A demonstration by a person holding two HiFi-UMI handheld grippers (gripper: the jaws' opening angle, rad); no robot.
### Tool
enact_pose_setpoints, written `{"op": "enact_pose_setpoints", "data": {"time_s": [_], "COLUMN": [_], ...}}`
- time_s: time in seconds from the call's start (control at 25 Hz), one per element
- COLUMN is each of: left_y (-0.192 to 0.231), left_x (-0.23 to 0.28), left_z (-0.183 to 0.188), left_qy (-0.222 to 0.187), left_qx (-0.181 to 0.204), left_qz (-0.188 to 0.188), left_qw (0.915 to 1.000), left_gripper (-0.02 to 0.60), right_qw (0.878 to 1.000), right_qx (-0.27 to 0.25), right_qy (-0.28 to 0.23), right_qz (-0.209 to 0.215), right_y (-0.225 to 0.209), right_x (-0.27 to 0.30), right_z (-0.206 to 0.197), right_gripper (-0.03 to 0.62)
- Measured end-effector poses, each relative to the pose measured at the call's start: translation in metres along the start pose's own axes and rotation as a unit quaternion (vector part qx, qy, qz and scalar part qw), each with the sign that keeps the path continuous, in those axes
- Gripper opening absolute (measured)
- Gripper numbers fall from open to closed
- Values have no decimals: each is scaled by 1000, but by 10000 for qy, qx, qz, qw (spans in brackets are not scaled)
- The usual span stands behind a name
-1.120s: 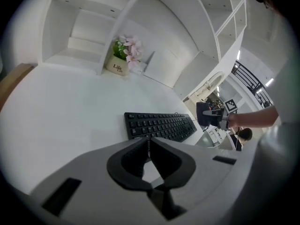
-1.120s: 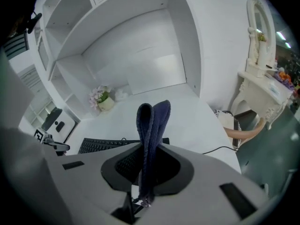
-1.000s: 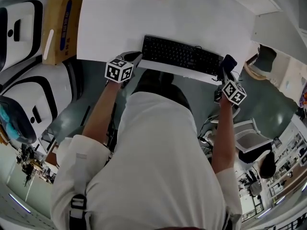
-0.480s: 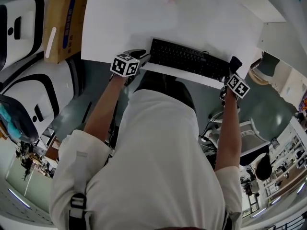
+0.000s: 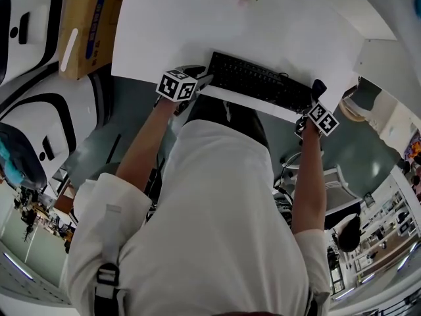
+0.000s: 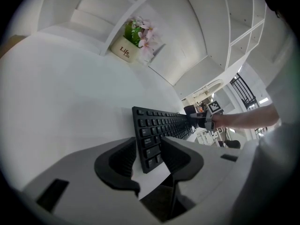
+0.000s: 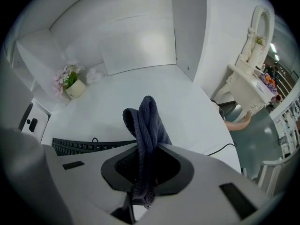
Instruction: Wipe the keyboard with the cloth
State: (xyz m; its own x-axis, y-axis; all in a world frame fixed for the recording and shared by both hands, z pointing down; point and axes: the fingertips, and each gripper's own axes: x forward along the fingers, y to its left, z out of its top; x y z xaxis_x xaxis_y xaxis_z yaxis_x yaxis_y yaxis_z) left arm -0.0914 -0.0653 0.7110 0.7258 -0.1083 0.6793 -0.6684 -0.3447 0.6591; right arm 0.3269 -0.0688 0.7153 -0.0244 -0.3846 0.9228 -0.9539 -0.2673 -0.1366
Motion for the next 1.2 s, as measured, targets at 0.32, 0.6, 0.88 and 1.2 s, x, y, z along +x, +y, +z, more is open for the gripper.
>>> {"op": "enact_pose_setpoints", "data": {"time_s": [0.32,0.6,0.88,1.2], "left_y": [-4,-4,-4,-7], "left_x": [9,10,11,10], "left_z": [-11,-12,-12,-12], "left_qy": [-58,-135,-188,-264], "left_qx": [-196,-193,-146,-186], "left_qz": [52,73,46,-1], "left_qw": [9998,9997,9997,9995], "left_gripper": [156,156,156,156], "right_qw": [9982,9978,9961,9927], "right_qx": [-211,-130,-44,-249], "right_qy": [17,-161,-300,-291], "right_qz": [558,627,825,1148], "right_y": [56,90,125,166], "right_x": [4,7,9,10], "right_z": [-8,-8,-13,-17], "right_gripper": [63,63,63,63]}}
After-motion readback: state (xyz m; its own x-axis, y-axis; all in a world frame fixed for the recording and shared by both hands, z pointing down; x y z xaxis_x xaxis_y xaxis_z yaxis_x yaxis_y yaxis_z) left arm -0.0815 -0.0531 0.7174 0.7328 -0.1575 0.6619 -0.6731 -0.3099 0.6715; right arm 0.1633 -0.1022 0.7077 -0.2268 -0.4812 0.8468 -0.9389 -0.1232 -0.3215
